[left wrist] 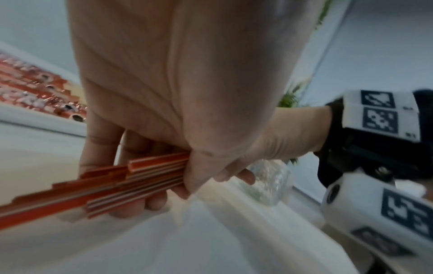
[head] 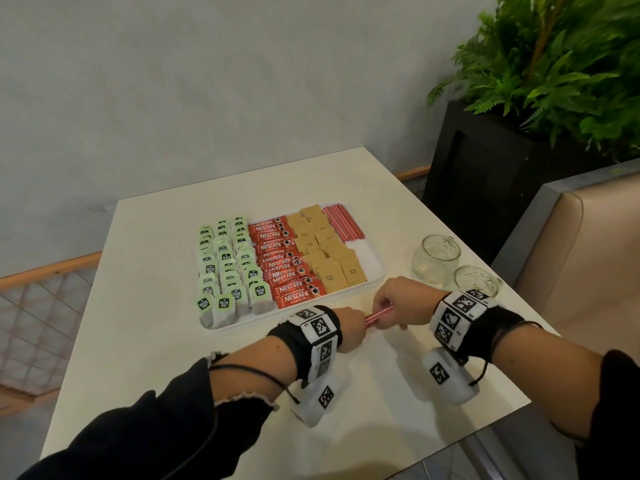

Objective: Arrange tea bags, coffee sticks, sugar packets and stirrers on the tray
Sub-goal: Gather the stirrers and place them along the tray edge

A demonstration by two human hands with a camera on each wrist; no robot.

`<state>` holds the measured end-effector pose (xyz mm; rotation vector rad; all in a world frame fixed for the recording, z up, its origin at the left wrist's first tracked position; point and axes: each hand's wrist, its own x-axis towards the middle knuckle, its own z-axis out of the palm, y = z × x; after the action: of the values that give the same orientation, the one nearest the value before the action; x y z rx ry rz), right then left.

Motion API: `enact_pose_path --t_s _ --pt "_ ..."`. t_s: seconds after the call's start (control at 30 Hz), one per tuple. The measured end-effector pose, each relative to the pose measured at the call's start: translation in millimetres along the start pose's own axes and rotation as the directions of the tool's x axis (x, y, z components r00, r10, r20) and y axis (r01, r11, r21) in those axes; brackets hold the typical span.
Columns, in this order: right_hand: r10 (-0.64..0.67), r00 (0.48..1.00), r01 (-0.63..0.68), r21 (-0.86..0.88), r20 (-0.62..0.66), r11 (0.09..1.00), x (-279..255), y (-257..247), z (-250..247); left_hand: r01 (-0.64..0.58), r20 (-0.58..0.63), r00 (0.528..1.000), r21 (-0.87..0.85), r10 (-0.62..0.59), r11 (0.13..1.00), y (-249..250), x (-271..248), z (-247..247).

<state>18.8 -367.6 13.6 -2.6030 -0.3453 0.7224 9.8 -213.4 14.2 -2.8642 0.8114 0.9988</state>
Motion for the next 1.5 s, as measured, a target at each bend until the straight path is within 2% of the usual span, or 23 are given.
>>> enact_pose_path --t_s 0.07,0.1,0.17,0.23,0.3,0.4,0.47,0.53,0.57,0.63,0.73,0.77,0.83,0.97,1.03,1.1,1.17,1.23,1.3,1.4,1.5 --pt "-0.045 0.997 0.045 0.011 -0.066 0.999 2.1 -2.1 -12.1 -0.024 0.014 1.0 -0.151 0.027 0.988 -5.1 -1.7 -5.2" --pt "-0.068 0.988 0.072 0.03 -0.14 0.997 2.7 -2.8 -18.4 -0.027 0.013 0.999 -0.259 0.032 0.966 -9.6 -2.8 -8.2" --pt "-0.096 0.934 0.126 0.064 -0.344 0.99 3.4 -4.2 -28.0 -0.014 0.007 1.0 -0.505 0.021 0.863 -20.1 -7.8 -15.4" --pt "-0.091 0.879 0.176 0.142 -0.467 0.974 1.7 -10.3 -34.8 -0.011 -0.028 1.0 -0.637 -0.009 0.771 -29.5 -10.7 -23.7" --pt "-0.097 0.886 0.234 0.256 -0.453 0.938 -2.3 -21.5 -38.7 -0.028 -0.058 0.998 -0.684 -0.016 0.729 -36.3 -10.8 -28.9" --pt "-0.148 0.923 0.282 0.364 -0.354 0.888 -4.9 -36.9 -38.2 -0.058 -0.093 0.995 -0.733 -0.017 0.677 -42.6 -11.2 -34.1" --pt "-0.137 0.913 0.304 0.418 -0.384 0.856 -0.5 -38.5 -37.7 -0.097 -0.122 0.993 -0.753 0.007 0.651 -43.5 -13.3 -37.2" --pt "-0.138 0.91 0.304 0.402 -0.391 0.864 3.3 -38.7 -39.3 -0.135 -0.162 0.987 -0.797 0.007 0.589 -44.7 -14.4 -40.2" --pt "-0.157 0.902 0.309 0.347 -0.402 0.885 5.0 -38.3 -39.8 -0.15 -0.18 0.984 -0.832 -0.004 0.534 -45.4 -13.9 -41.5" --pt "-0.212 0.868 0.325 0.191 -0.45 0.926 4.0 -41.7 -40.2 -0.178 -0.217 0.974 -0.915 -0.069 0.361 -47.7 -12.1 -45.1" --pt "-0.365 0.832 0.387 -0.034 -0.418 0.921 1.4 -50.4 -35.2 -0.218 -0.205 0.961 -0.974 -0.185 -0.054 -47.1 -9.5 -51.3" --pt "-0.406 0.823 0.406 -0.089 -0.396 0.91 3.4 -51.6 -31.9 -0.235 -0.199 0.957 -0.959 -0.21 -0.161 -46.1 -9.5 -53.7" --pt "-0.447 0.799 0.418 -0.163 -0.401 0.894 8.1 -52.7 -28.9 -0.263 -0.204 0.951 -0.929 -0.231 -0.26 -43.2 -9.4 -56.3" --pt "-0.422 0.717 0.401 -0.166 -0.555 0.901 15.8 -48.2 -31.3 -0.256 -0.188 0.952 -0.922 -0.241 -0.29 -39.2 -11.1 -56.3" --pt "-0.404 0.72 0.403 -0.134 -0.565 0.906 17.9 -46.0 -30.5 -0.243 -0.181 0.957 -0.929 -0.228 -0.279 -39.6 -10.1 -53.3" --pt "-0.311 0.765 0.369 -0.011 -0.564 0.929 17.2 -46.2 -31.8 -0.232 -0.181 0.959 -0.944 -0.219 -0.236 -41.4 -8.5 -50.1" --pt "-0.188 0.826 0.282 0.1 -0.532 0.954 19.6 -43.9 -35.7 -0.228 -0.189 0.957 -0.959 -0.222 -0.168 -44.2 -7.1 -49.3" --pt "-0.142 0.893 0.22 0.14 -0.428 0.965 23.1 -42.1 -39.3 -0.228 -0.198 0.955 -0.966 -0.219 -0.122 -46.2 -5.9 -51.0" --pt "-0.127 0.936 0.215 0.247 -0.329 0.945 27.4 -40.0 -41.6 -0.215 -0.2 0.958 -0.975 -0.204 -0.057 -46.6 -3.5 -52.4" --pt "-0.137 0.934 0.264 0.382 -0.33 0.885 33.2 -41.6 -46.6 -0.208 -0.223 0.971 -0.966 -0.089 0.155 -42.8 -0.1 -48.4" --pt "-0.103 0.926 0.245 0.372 -0.362 0.895 37.1 -44.7 -51.6 -0.172 -0.185 0.982 -0.952 -0.026 0.251 -40.7 2.5 -47.8"
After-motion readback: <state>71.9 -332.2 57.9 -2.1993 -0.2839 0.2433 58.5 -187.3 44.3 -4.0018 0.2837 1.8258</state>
